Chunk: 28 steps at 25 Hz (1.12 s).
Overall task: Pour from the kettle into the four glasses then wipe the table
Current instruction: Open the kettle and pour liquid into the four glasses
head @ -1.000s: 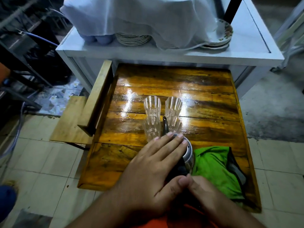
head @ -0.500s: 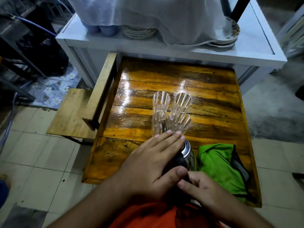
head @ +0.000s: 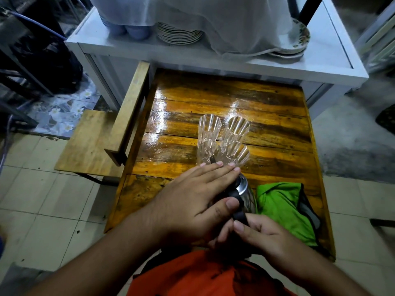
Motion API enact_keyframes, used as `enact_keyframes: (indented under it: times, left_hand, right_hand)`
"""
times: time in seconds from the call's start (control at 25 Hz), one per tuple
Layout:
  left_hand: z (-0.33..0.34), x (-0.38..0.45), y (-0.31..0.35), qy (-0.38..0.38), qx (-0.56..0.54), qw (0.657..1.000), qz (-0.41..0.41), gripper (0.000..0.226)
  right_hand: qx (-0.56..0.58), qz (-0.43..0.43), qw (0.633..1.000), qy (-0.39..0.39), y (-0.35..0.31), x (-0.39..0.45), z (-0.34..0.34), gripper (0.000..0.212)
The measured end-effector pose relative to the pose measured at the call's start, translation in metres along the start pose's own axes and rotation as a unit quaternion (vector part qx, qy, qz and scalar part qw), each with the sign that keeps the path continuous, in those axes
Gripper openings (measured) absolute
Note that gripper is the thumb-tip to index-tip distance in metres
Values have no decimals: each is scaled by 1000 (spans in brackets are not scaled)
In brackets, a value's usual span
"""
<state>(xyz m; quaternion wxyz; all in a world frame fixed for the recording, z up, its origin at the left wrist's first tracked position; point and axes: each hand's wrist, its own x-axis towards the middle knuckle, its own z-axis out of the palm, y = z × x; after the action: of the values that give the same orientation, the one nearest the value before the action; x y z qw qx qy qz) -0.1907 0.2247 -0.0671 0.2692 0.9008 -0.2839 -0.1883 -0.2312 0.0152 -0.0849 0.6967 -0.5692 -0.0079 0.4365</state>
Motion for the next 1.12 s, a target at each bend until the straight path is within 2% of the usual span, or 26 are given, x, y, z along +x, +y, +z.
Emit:
enact_keyframes:
  times: [0.2, 0.36, 0.76, 1.12]
  left_hand:
    - [-4, 2, -3, -4, -14, 1000, 3, 76]
    - [-7, 2, -7, -7, -22, 1000, 9, 85]
    - [-17, 4, -12, -52, -11, 998, 28, 75]
    - [-18, 7, -15, -42, -23, 998, 41, 87]
  right_hand:
    - [41, 2, 999, -9, -4, 0, 4, 30]
    - [32, 16, 999, 7, -7, 0, 6, 30]
    - [47, 30, 998, 22, -17, -5, 10, 35]
    - [45, 32, 998, 34, -23, -7, 14, 33]
